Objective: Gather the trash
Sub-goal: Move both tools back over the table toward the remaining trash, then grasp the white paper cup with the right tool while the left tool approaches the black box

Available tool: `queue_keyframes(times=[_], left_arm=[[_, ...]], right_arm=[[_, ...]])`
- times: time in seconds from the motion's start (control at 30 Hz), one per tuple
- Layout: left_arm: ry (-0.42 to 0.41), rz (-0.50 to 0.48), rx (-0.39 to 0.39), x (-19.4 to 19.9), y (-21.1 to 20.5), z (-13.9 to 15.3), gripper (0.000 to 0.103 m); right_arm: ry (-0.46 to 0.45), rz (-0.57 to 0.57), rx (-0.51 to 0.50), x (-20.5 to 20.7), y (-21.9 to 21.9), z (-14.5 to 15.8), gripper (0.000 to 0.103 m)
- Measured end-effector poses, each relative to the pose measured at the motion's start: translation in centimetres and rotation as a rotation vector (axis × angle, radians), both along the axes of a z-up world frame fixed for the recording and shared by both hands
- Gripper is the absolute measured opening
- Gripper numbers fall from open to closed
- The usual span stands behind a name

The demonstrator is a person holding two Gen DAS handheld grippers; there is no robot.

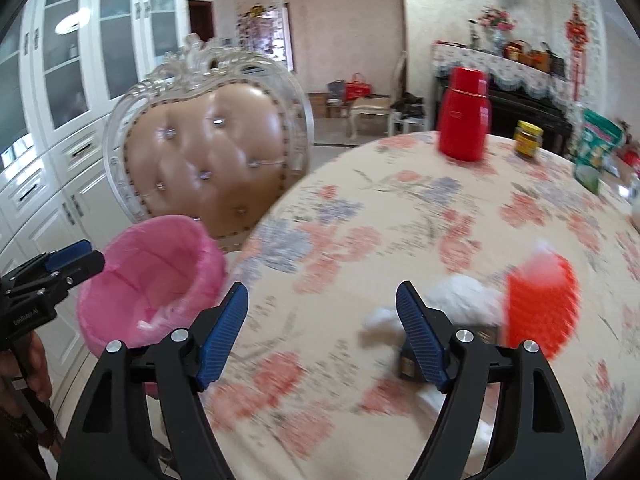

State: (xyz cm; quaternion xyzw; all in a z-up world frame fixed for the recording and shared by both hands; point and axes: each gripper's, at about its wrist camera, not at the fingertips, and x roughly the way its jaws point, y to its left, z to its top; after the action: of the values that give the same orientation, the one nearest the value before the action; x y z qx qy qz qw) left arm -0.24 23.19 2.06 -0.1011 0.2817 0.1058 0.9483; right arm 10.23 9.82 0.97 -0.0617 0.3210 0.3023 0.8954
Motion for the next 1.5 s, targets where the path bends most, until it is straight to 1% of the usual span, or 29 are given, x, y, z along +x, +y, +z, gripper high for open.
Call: queue_keyframes(times=[0.13, 0.33, 0.37, 0.5, 0.67, 0.83, 1.03, 1.1, 1.23, 1.3, 1.43, 1.5], left_arm=[[0.001, -0.035, -0.005, 0.9, -1.7, -0.3, 0.063], [0.004, -0.085, -0.005, 2.1, -4.2, -0.5, 0.064], [0.003, -0.090, -0.006, 2.3, -4.5, -0.5, 0.064], [0.001, -0.118, -0.008, 2.8, -5.7, -0.5, 0.065], [0.001, -0.148, -0.010, 3.5, -6.8, -0.6, 0.067], [0.000, -0.169, -0.013, 3.9, -7.7, -0.7, 0.069], [0.001, -0.190, -0.021, 4.3, -8.4, -0.8, 0.069], [0.003, -0.195, -0.020, 4.4, -8.6, -0.9, 0.070], [0.009, -0.203, -0.019, 4.5, -8.8, -1.0, 0.070], [0.010, -0.204, -0.021, 4.6, -8.9, -1.1, 0.071], [0.011, -0.211, -0.024, 4.8, -9.1, -1.1, 0.071], [0.011, -0.215, -0.022, 4.9, -9.2, -1.1, 0.071]], right_arm=[[-0.007, -0.072, -0.015, -0.1, -3.0, -0.7, 0.078], [0.022, -0.177, -0.022, -0.1, -7.4, -1.8, 0.080], [0.029, -0.201, -0.022, -0.1, -8.3, -2.1, 0.082], [0.057, -0.263, -0.030, 0.0, -10.4, -3.0, 0.084], [0.099, -0.328, -0.039, -0.1, -12.3, -4.3, 0.084], [0.151, -0.376, -0.048, 0.2, -13.3, -5.8, 0.084], [0.194, -0.386, -0.068, 0.4, -13.2, -7.1, 0.084], [0.202, -0.382, -0.051, 0.3, -13.2, -7.3, 0.084], [0.212, -0.377, -0.059, 0.0, -12.7, -7.1, 0.084], [0.199, -0.369, -0.058, -0.4, -12.6, -6.7, 0.084], [0.226, -0.375, -0.063, -0.3, -12.7, -7.6, 0.084], [0.234, -0.385, -0.049, -0.2, -13.1, -7.7, 0.084]])
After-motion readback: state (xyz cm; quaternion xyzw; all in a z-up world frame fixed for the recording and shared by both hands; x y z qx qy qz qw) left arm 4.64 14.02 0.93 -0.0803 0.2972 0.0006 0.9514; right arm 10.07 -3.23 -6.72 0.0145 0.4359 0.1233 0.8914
